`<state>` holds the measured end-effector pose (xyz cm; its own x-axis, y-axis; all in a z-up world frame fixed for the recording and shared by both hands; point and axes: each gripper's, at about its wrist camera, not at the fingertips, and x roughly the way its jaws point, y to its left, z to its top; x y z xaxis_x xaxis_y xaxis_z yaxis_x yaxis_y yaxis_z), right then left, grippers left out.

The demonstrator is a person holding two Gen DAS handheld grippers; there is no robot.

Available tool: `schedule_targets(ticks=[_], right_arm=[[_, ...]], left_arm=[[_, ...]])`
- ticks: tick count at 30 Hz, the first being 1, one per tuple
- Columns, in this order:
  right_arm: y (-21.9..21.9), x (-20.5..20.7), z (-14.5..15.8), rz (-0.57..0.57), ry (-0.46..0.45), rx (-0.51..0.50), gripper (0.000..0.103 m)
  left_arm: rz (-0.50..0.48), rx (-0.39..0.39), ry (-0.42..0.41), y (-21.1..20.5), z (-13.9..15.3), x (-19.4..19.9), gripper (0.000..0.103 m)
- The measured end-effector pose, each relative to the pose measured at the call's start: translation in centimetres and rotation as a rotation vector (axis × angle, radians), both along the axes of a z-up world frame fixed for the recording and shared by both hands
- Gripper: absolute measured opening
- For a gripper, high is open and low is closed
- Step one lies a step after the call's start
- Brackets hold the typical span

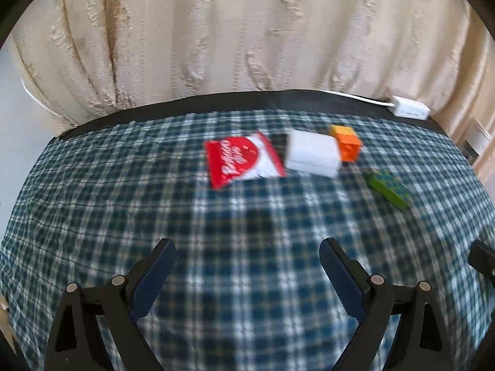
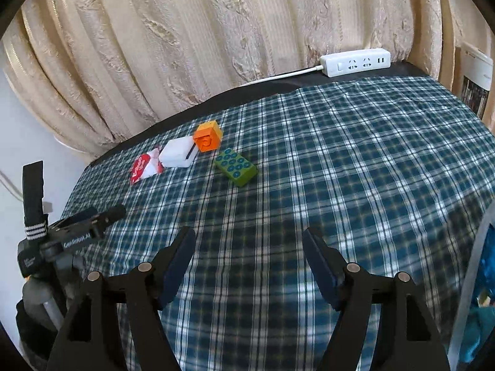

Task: Organize objects
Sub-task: 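Move both grippers back toward the remaining items on the table, then grasp the red Balloon glue packet with the left gripper while the right grasps the green brick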

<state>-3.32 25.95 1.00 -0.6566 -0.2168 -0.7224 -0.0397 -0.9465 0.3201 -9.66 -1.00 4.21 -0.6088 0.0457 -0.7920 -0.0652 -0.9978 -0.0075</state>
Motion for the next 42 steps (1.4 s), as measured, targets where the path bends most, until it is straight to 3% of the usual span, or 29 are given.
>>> schedule_targets(ticks=[15, 18, 21, 34, 42], right_arm=[[0.0, -4.2, -0.9, 0.002, -0.003, -0.048, 0.073], [-0.1, -4.6, -1.2, 0.003, -0.005, -0.061, 0.073], [-0.1, -4.9, -1.6, 0.008, -0.008, -0.068, 0.073], [-0.6, -6.5, -2.8, 0.013, -0.025, -0.027, 0.073], [-1.4, -8.1, -3.4, 0.026, -0.005, 0.024, 0.073]], left_arm=[[0.105, -0.008, 0.016, -1.6, 0.1, -7.2, 0.096], [0.110, -0.021, 0.001, -1.5, -0.2, -8.9, 0.096], [0.121, 0.014, -0.027, -1.7, -0.5, -10.3, 0.096], [0.135, 0.046, -0.093, -1.1, -3.2, -12.1, 0.096], [0.142, 0.012, -0.059, -0.7, -3.1, -11.8, 0.097]])
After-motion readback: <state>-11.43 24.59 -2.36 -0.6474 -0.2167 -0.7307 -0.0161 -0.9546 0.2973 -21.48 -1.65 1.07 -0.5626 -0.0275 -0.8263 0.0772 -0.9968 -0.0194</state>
